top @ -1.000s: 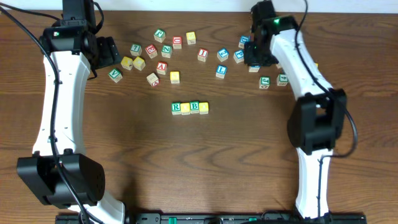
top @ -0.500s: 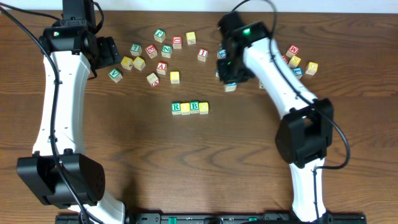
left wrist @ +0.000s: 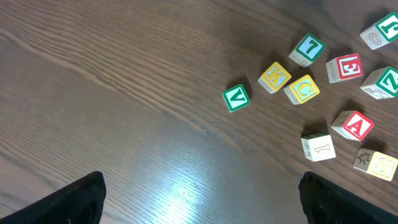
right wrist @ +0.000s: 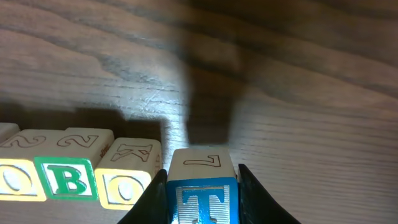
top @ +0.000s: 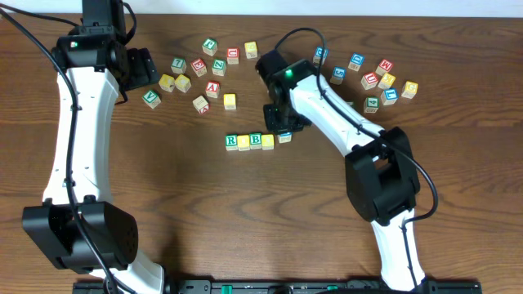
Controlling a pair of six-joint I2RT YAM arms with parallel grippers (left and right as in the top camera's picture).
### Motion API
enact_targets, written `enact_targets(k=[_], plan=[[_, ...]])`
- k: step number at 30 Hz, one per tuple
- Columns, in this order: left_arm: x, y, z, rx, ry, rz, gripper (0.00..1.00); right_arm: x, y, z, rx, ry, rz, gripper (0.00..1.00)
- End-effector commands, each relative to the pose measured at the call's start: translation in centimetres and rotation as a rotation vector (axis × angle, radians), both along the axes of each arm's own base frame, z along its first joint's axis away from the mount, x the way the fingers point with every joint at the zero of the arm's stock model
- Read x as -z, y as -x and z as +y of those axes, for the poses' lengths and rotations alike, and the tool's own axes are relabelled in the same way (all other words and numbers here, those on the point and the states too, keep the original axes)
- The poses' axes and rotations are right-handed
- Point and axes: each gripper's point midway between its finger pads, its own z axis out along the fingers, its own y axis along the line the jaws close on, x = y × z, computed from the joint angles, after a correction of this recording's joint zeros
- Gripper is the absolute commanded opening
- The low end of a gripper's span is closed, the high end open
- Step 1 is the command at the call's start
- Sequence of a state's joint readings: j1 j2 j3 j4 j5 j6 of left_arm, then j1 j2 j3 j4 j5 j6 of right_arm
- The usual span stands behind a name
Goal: Spell out ROBOT
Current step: 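Carry the T block toward the right end of the row, then lower the T block right of the last O and open the right gripper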
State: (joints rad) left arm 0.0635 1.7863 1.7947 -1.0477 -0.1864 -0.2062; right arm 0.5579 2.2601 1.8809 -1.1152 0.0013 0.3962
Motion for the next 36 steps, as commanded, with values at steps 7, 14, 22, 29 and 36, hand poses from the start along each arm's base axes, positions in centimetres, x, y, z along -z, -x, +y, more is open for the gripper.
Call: enact_targets(k=[7, 14, 22, 29, 36], plan=[[0.76, 0.09, 0.19, -0.003, -0.008, 0.024, 0.98, 1.24, 0.8, -0.06, 0.039, 0.054, -0.001, 0.19], [0.76, 0.09, 0.19, -0.003, -0.008, 0.024, 0.98, 1.29, 0.63, 0.03, 0.056, 0.057, -0.012, 0.2], [0.76, 0.09, 0.19, -0.003, -0.008, 0.024, 0.98, 1.46, 0.98, 0.38, 0.067, 0.058, -0.01, 0.22], [0.76, 0.08, 0.19, -0.003, -0.008, 0.024, 0.98, 1.73, 1.15, 0.26, 0.075, 0.062, -0.002, 0.22], [0.76, 0.08, 0.18, -0.003, -0.008, 0.024, 0.97, 1.76, 1.26, 0.41, 0.07, 0.063, -0.002, 0.23]])
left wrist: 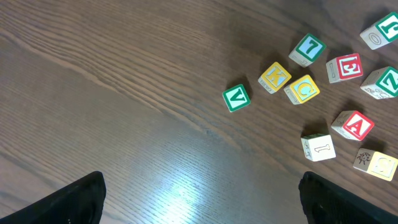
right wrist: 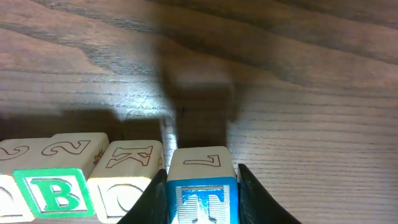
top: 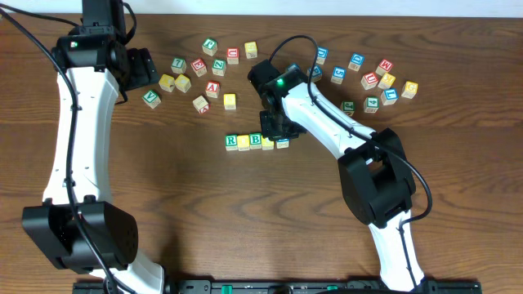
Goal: Spell out ROBOT
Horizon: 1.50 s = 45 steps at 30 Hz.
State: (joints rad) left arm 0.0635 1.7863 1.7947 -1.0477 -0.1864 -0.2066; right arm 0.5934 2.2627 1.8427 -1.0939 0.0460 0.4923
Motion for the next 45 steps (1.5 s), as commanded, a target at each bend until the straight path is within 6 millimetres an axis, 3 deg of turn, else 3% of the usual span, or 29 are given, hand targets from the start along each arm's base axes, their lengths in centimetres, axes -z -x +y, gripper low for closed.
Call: enact_targets(k=[1, 13, 19, 24, 27, 31, 36, 44, 45], plan=[[0.8, 0.1, 0.2, -0.003, -0.008, 0.024, 0.98, 0.7, 0.3, 0.0, 0.007, 0.022, 0.005, 0.23], [0.8, 0.1, 0.2, -0.003, -0.008, 0.024, 0.98, 0.9, 0.3, 0.0, 0.006, 0.02, 0.004, 0.34], [0.8, 0.1, 0.2, -0.003, -0.008, 0.024, 0.98, 0.5, 0.0, 0.1, 0.009, 0.01, -0.01, 0.32], [0.8, 0.1, 0.2, -0.003, -0.008, 0.024, 0.98, -2.6, -1.1, 0.1, 0.011, -0.031, -0.072, 0.32], [0.8, 0.1, 0.2, -0.003, -0.008, 0.024, 0.98, -5.4, -1.6, -0.2, 0.014, -0.062, -0.123, 0.35], [0.8, 0.1, 0.2, -0.003, -0.008, 0.024, 0.98, -9.8, -1.5, -1.5, 0.024, -0.094, -0.18, 0.37], [0.8, 0.0, -0.2, 0.006, 0.011, 0.022, 0.98, -12.6, -1.3, -4.2, 0.065, -0.099, -0.202, 0.4], [1.8, 0.6, -4.5, 0.107, 0.244, 0.058, 0.98, -13.0, -1.9, -9.5, 0.164, -0.054, -0.17, 0.4], [2.0, 0.7, -5.0, 0.117, 0.267, 0.064, 0.91, -13.0, -2.0, -9.9, 0.169, -0.052, -0.169, 0.4]])
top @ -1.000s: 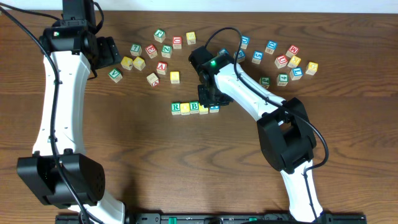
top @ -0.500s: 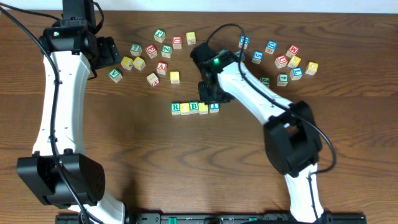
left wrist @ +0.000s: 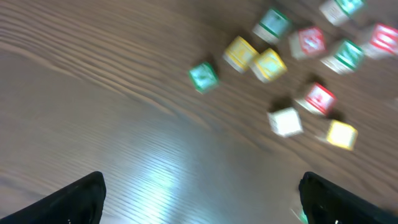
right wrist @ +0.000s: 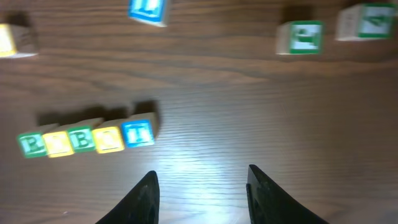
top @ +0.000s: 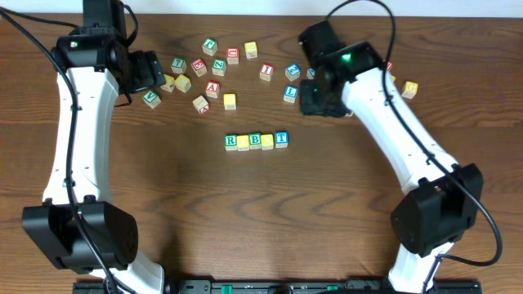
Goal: Spell out ROBOT
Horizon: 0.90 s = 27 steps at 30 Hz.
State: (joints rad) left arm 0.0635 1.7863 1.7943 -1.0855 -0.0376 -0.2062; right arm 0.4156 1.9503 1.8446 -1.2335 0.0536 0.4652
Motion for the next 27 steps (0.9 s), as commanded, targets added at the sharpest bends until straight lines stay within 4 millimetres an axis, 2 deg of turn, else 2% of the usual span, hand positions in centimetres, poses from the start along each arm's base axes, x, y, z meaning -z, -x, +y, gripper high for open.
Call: enact_targets(k=[1, 4, 5, 11, 15, 22, 27], plan=[[1.5, 0.2, -2.8, 0.064, 0.146, 0.043, 0.76, -0.2, -0.8, -2.1, 0.021, 0.023, -0.009, 0.42], [3.1, 0.8, -3.9, 0.084, 0.158, 0.089, 0.2, -0.2, -1.1, -3.0, 0.007, 0.033, -0.011, 0.51], [3.8, 1.0, -4.2, 0.086, 0.16, 0.105, 0.08, -0.2, -1.2, -3.2, 0.007, 0.038, -0.011, 0.52], [8.8, 2.3, -6.9, 0.115, 0.164, 0.205, 0.08, -0.3, -1.5, -3.5, 0.015, 0.038, -0.02, 0.57], [11.7, 2.6, -9.0, 0.167, 0.158, 0.242, 0.07, -0.3, -1.6, -3.4, 0.016, 0.035, -0.027, 0.68], [14.9, 2.8, -11.2, 0.218, 0.149, 0.305, 0.07, -0.4, -1.8, -3.5, 0.018, 0.041, -0.033, 0.92], [17.1, 3.1, -12.5, 0.246, 0.142, 0.35, 0.07, -0.4, -2.0, -3.8, 0.024, 0.054, -0.043, 0.96]])
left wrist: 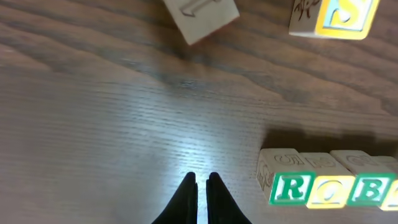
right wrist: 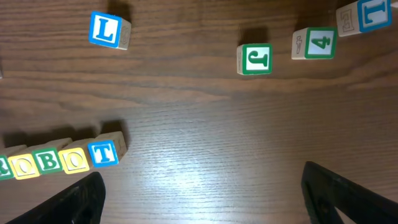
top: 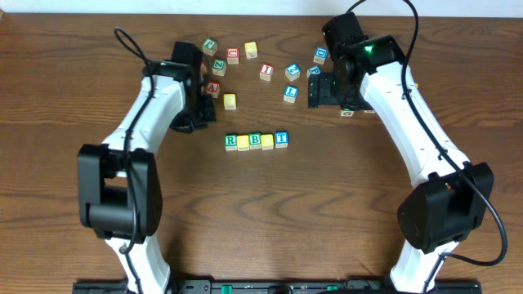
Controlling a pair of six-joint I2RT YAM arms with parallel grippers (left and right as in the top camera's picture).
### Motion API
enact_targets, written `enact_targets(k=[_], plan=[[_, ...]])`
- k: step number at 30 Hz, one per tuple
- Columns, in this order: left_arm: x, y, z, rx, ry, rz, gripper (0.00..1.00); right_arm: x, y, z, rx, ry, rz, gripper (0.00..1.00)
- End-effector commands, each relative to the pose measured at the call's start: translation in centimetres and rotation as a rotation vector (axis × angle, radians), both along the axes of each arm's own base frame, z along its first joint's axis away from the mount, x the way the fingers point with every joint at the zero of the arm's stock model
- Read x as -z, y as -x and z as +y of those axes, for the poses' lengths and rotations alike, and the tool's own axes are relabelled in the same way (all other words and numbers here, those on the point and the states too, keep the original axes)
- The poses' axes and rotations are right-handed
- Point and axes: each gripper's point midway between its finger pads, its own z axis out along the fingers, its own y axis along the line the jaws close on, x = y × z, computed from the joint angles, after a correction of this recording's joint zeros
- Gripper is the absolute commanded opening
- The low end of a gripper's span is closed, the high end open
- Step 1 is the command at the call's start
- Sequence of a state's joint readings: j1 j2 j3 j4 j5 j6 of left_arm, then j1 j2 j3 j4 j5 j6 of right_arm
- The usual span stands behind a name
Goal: Spell out ROBOT
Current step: 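Move the left gripper down to the left end beside the R block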
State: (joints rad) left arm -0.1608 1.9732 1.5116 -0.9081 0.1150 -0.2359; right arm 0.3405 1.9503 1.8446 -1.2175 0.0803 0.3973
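Five letter blocks stand in a row [top: 256,140] mid-table, reading R, O, B, O, T. The green R [left wrist: 289,188] is at its left end and the blue T [right wrist: 102,153] at its right end. My left gripper [left wrist: 200,185] is shut with nothing in it, low over the wood just left of the R. In the overhead view the left gripper [top: 204,117] sits up-left of the row. Up and to the right of the T, my right gripper [right wrist: 202,199] hangs wide open and empty; the overhead view shows the right gripper [top: 325,91] there too.
Loose letter blocks lie along the table's far side: a blue L [right wrist: 107,31], a green J [right wrist: 255,59], a 4 block [right wrist: 317,43], a yellow block [left wrist: 339,15] and a white one [left wrist: 202,15] close behind the left gripper.
My left arm has come from the far-left back of the table to just left of the R block, and its gripper has gone from wide open to shut. The right gripper has opened wider.
My right gripper held the blue T just right of the R, O, B, O row, then had it against the last O. Later the T stood free in the row and the right gripper was open at the back right. The left arm stayed open far left, and now it is shut by the R.
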Motion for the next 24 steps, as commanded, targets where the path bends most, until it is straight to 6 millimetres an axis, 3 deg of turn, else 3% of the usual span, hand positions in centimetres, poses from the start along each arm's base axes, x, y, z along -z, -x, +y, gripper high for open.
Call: enact_targets(k=[1, 12, 24], plan=[[2.4, 0.6, -1.0, 0.021, -0.005, 0.058, 0.07, -0.3, -0.4, -0.6, 0.009, 0.018, -0.018, 0.96], [4.5, 1.6, -3.0, 0.079, -0.017, 0.112, 0.08, -0.3, -0.6, -1.1, 0.022, 0.02, -0.022, 0.97], [4.6, 2.0, -5.2, 0.136, -0.016, 0.103, 0.07, -0.3, -0.7, -1.3, 0.026, 0.02, -0.02, 0.97]])
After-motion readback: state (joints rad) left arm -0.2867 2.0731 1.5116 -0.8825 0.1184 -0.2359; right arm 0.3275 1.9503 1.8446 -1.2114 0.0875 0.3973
